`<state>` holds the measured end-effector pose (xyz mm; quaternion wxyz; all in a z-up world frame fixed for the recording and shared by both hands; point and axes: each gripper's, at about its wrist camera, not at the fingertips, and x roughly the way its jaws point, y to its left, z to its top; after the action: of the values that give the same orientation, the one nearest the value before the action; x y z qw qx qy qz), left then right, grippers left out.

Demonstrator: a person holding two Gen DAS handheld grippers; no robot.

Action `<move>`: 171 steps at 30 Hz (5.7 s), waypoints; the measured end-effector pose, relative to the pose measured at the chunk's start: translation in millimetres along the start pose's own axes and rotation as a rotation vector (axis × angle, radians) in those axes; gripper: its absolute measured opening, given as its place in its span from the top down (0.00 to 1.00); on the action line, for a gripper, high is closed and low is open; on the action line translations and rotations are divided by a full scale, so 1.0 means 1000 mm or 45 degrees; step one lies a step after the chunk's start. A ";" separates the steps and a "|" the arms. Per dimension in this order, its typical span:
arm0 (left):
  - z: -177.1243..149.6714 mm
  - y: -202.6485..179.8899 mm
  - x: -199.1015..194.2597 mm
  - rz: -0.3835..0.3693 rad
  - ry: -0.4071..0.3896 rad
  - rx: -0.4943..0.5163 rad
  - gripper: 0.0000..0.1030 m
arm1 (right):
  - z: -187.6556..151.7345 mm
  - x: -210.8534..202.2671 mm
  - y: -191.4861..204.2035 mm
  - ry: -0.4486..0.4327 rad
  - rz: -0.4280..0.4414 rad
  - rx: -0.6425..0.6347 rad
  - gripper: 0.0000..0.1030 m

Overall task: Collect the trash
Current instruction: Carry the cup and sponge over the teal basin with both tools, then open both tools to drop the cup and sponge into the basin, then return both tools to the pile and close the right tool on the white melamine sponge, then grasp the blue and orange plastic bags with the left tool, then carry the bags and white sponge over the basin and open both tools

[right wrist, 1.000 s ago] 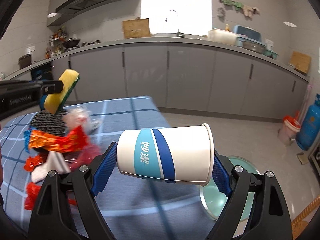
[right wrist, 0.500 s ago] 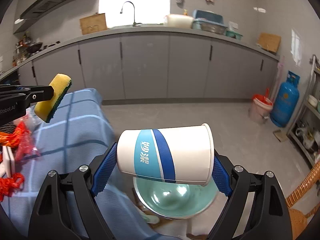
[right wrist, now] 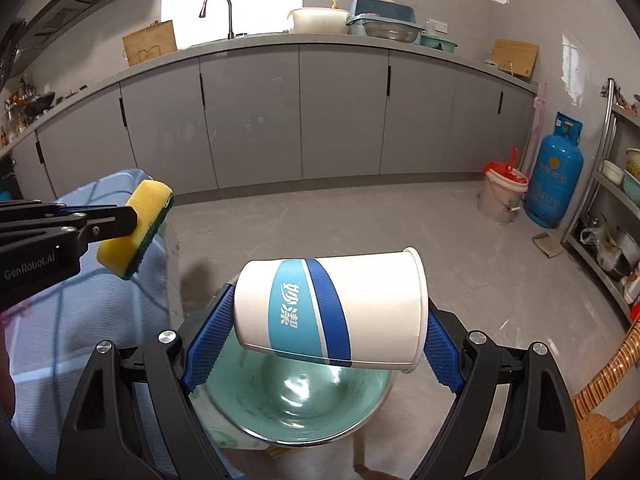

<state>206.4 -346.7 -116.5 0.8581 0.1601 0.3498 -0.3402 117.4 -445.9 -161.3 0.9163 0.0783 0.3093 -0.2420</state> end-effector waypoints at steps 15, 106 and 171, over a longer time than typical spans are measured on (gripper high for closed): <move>-0.002 -0.018 0.039 -0.029 0.051 0.069 0.49 | -0.017 0.048 -0.017 0.073 -0.047 -0.003 0.07; -0.226 0.303 -0.234 0.887 0.024 -0.684 0.13 | -0.036 -0.124 0.366 0.023 0.758 -0.789 0.44; -0.042 0.097 -0.155 0.498 -0.328 -0.067 0.81 | 0.009 -0.059 0.095 -0.070 0.267 -0.152 0.43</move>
<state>171.8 -182.1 -32.8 0.9491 0.1576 0.2087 -0.1757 127.7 -342.4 -119.3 0.9477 0.0488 0.2880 -0.1282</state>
